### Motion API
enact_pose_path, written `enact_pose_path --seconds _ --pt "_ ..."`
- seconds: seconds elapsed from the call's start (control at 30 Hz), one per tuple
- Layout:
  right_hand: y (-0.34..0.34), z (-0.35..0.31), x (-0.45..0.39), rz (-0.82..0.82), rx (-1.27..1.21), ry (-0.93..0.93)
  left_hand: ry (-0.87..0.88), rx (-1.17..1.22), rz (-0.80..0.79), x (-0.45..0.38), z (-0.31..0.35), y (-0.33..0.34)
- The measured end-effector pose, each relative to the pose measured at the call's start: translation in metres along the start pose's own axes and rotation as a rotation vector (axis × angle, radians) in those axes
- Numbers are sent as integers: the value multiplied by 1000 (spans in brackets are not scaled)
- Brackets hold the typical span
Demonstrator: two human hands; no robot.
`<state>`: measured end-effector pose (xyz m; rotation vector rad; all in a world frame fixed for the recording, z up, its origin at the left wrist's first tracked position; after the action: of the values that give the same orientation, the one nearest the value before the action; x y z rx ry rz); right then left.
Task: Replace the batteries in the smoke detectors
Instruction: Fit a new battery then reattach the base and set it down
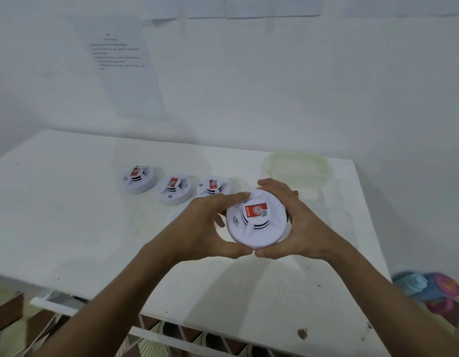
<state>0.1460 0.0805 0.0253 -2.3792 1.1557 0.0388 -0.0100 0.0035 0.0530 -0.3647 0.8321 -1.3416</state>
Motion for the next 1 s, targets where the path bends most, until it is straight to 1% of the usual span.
enact_pose_path --seconds 0.1,0.3,0.53,0.77,1.0 --pt "22 -8 -15 8 55 -27 -2 -35 -11 4 -17 -21" --pt "83 -21 -56 26 38 -26 -21 4 -38 12 -63 -76" --pt "145 -39 -97 85 29 -9 -8 -41 -74 12 -126 -133" --pt "187 -44 -115 116 56 3 -13 15 -119 15 -164 -158" --pt "208 -50 -124 164 76 38 2 32 -177 14 -186 -171"
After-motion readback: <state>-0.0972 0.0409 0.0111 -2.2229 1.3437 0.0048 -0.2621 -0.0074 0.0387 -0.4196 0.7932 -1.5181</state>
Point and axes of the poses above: each hand's wrist, its own x-axis away from the middle knuckle, its own y-axis out of the palm, z = x × y, the point moved 6 cm from there along -x, towards the middle knuckle, and after that the axes turned 11 degrees about z, right-handed, at the moved point
